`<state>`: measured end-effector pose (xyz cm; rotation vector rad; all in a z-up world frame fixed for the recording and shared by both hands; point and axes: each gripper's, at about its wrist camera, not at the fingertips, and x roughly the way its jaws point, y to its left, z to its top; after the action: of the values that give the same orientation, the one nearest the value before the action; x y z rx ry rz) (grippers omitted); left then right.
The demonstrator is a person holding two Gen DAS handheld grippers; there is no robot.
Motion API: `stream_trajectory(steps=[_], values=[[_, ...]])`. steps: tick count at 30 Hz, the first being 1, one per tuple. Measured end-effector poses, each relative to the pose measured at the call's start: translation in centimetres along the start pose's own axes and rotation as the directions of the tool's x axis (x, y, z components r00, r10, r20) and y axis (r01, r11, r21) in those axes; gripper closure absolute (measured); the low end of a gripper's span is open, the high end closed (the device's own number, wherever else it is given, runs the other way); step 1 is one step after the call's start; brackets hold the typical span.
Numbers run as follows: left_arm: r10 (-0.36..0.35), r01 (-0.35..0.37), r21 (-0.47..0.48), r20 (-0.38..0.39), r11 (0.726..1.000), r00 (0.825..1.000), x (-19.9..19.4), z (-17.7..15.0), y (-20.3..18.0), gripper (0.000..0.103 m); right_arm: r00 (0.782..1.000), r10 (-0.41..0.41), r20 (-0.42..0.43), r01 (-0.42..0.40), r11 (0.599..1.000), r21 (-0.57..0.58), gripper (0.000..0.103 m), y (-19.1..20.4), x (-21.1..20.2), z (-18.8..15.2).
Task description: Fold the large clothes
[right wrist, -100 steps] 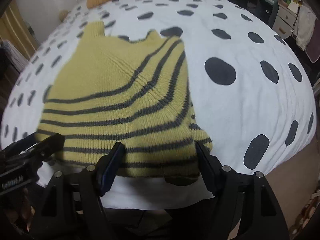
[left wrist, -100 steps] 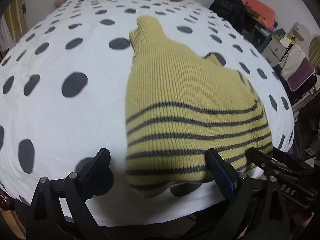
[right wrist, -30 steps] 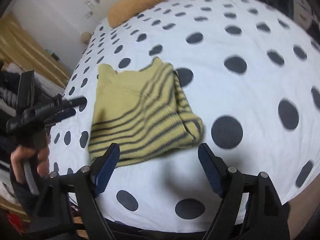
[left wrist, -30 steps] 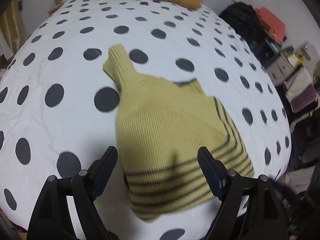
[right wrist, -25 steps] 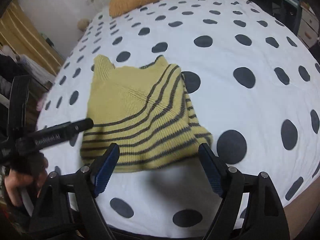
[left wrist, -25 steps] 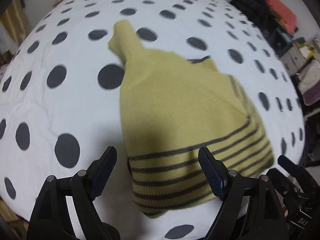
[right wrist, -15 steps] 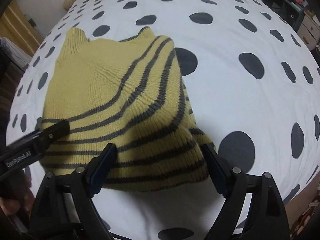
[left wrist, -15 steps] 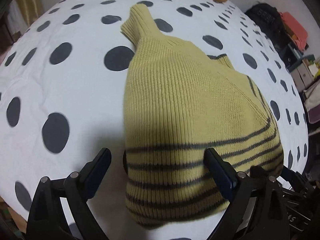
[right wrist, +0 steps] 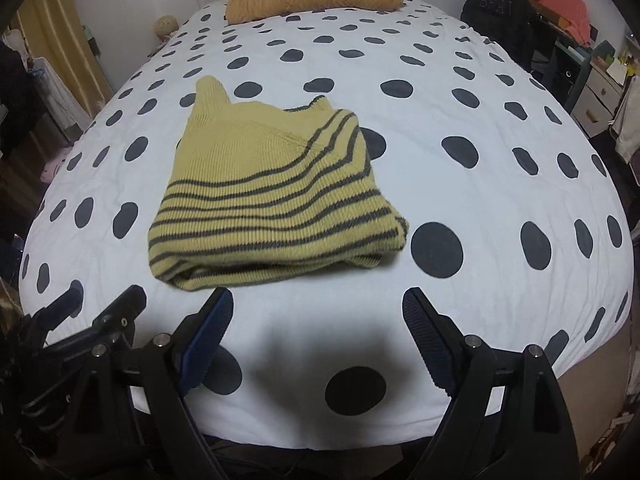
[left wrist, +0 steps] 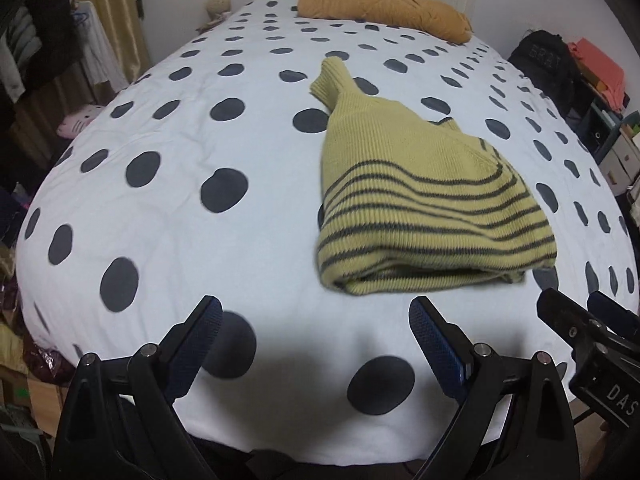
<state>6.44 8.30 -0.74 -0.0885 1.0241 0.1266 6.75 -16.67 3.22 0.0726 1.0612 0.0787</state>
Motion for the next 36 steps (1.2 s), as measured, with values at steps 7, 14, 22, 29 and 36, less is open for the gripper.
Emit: stream_trajectory(steps=[7, 14, 22, 29, 36], values=[[0.052, -0.052, -0.001, 0.029, 0.999, 0.998, -0.9, -0.1, 0.1, 0.008, 0.997, -0.068, -0.021, 0.066, 0.995, -0.072, 0.016, 0.9, 0.9, -1.2], [0.041, -0.041, -0.011, 0.02, 0.999, 0.999, -0.8, 0.8, 0.0, 0.007, 0.998, -0.054, -0.026, 0.052, 0.995, -0.084, 0.016, 1.1, 1.1, -0.9], [0.002, -0.001, -0.017, 0.033, 1.0, 0.999, -0.9, 2.7, -0.9, 0.003, 0.996, -0.087, -0.026, 0.084, 0.991, -0.107, 0.016, 1.0, 1.5, 0.7], [-0.012, 0.012, -0.002, 0.0, 1.0, 1.0, 0.2, 3.0, -1.8, 0.003, 0.994, -0.104, -0.038, 0.098, 0.987, -0.126, 0.016, 0.8, 2.3, 1.5], [-0.014, 0.014, -0.01, -0.01, 1.0, 1.0, 0.3, 3.1, -1.4, 0.003, 0.994, -0.097, -0.042, 0.091, 0.987, -0.13, 0.016, 0.8, 2.4, 1.6]])
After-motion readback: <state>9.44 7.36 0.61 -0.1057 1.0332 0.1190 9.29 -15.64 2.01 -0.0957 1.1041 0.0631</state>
